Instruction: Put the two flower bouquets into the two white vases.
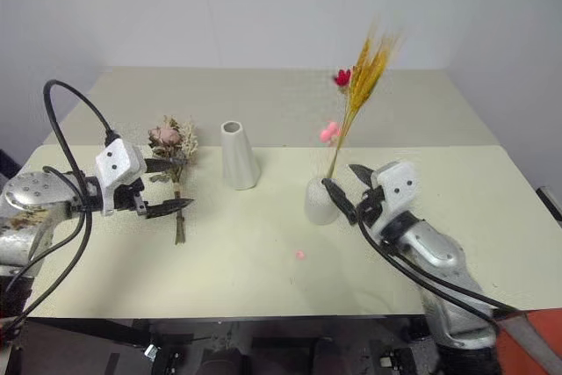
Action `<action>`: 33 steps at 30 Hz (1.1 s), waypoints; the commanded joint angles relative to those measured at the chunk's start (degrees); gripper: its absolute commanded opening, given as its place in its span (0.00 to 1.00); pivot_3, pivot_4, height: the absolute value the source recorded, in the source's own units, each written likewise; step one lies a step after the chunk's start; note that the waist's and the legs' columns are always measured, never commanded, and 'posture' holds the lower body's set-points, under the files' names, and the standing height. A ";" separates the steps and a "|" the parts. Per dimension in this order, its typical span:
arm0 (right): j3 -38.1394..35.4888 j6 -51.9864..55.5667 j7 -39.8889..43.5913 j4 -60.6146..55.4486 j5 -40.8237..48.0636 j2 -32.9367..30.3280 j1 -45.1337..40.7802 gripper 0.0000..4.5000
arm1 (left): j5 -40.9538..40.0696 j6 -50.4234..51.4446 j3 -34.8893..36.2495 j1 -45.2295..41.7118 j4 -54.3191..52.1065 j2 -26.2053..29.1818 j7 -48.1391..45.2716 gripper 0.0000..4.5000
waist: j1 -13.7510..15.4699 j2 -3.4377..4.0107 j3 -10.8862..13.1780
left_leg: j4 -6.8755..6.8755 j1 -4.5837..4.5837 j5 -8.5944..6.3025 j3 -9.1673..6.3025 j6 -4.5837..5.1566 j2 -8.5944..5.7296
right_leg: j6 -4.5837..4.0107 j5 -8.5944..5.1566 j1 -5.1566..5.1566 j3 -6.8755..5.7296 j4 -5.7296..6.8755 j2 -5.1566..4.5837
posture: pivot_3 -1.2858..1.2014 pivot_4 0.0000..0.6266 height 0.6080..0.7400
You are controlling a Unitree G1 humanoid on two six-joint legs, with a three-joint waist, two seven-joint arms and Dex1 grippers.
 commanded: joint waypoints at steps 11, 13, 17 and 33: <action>-17.78 10.93 21.39 -11.99 14.74 -26.26 4.51 0.76 | 1.99 49.10 -4.25 -15.82 -2.21 -6.76 20.82 1.00 | -0.04 -0.11 -0.06 | 0.04 0.08 0.00 -0.09 0.00 -0.02 | 0.05 -0.03 0.19 -0.03 -0.03 0.04 | 0.52 0.24 1.00; -18.27 11.75 21.75 -12.27 15.69 -27.79 3.67 0.76 | 1.83 51.09 -4.13 -17.73 1.15 -8.58 21.94 1.00 | -0.29 -0.11 -0.06 | 0.04 0.10 0.00 -0.07 0.00 -0.03 | 0.04 -0.02 0.18 0.02 -0.04 0.04 | 0.52 0.24 1.00; -18.97 12.29 20.86 -13.08 15.78 -28.84 3.03 0.76 | 3.09 52.44 -2.54 -20.07 6.50 -14.16 27.20 1.00 | 0.09 -0.13 -0.06 | 0.05 0.08 0.00 -0.08 0.00 -0.05 | 0.03 -0.02 0.17 -0.01 -0.03 0.00 | 0.52 0.24 1.00; -22.07 12.30 18.25 -15.30 15.27 -27.71 5.21 0.76 | 2.16 48.70 3.87 -28.35 25.40 -22.47 34.80 0.52 | 0.27 -0.18 -0.09 | 0.11 0.03 0.00 -0.09 0.00 -0.11 | 0.02 0.00 0.18 -0.02 -0.03 -0.08 | 0.52 0.24 1.00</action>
